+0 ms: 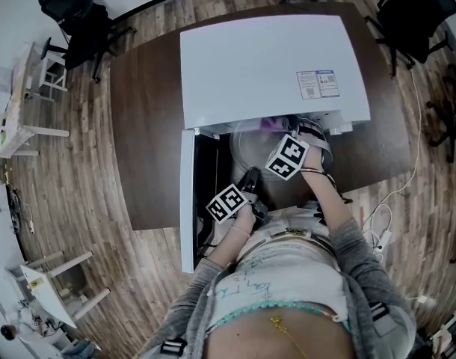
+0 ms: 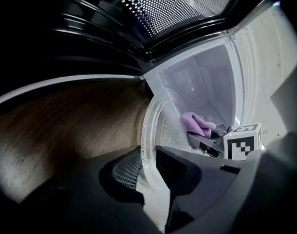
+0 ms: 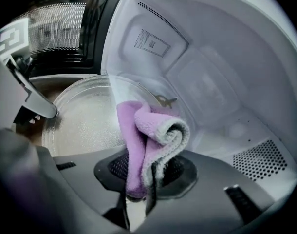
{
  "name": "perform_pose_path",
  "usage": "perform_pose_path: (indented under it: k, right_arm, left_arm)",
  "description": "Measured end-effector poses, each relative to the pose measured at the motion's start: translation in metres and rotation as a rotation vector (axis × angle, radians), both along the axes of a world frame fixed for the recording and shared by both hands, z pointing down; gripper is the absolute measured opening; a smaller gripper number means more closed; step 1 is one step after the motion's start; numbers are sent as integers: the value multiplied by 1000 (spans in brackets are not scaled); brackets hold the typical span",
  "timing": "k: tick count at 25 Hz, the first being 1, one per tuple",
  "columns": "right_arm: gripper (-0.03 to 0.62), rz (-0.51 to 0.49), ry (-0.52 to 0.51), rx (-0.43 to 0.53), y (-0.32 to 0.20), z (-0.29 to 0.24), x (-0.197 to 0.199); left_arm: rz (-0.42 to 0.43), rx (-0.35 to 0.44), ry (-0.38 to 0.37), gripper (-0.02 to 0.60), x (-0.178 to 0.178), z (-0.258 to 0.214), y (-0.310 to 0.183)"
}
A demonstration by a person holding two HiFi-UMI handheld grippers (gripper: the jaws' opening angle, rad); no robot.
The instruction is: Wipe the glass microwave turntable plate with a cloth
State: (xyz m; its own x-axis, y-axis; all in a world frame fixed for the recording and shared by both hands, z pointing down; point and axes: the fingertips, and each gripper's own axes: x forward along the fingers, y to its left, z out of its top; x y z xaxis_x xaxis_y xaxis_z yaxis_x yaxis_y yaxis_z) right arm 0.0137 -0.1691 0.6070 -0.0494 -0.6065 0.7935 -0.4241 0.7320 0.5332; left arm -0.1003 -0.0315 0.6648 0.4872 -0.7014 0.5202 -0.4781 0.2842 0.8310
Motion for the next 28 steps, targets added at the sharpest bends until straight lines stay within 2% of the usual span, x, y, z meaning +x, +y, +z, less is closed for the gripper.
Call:
perform_pose_path:
  k: [13,28]
  right_arm:
    - [112,111,-21,-59,28,11,39]
    - [112,101,-26,-131,69,24,43]
  left_arm:
    - [6,-3,-1,92,-1,2,1]
    - [12,-5,4,92,-1,1,1]
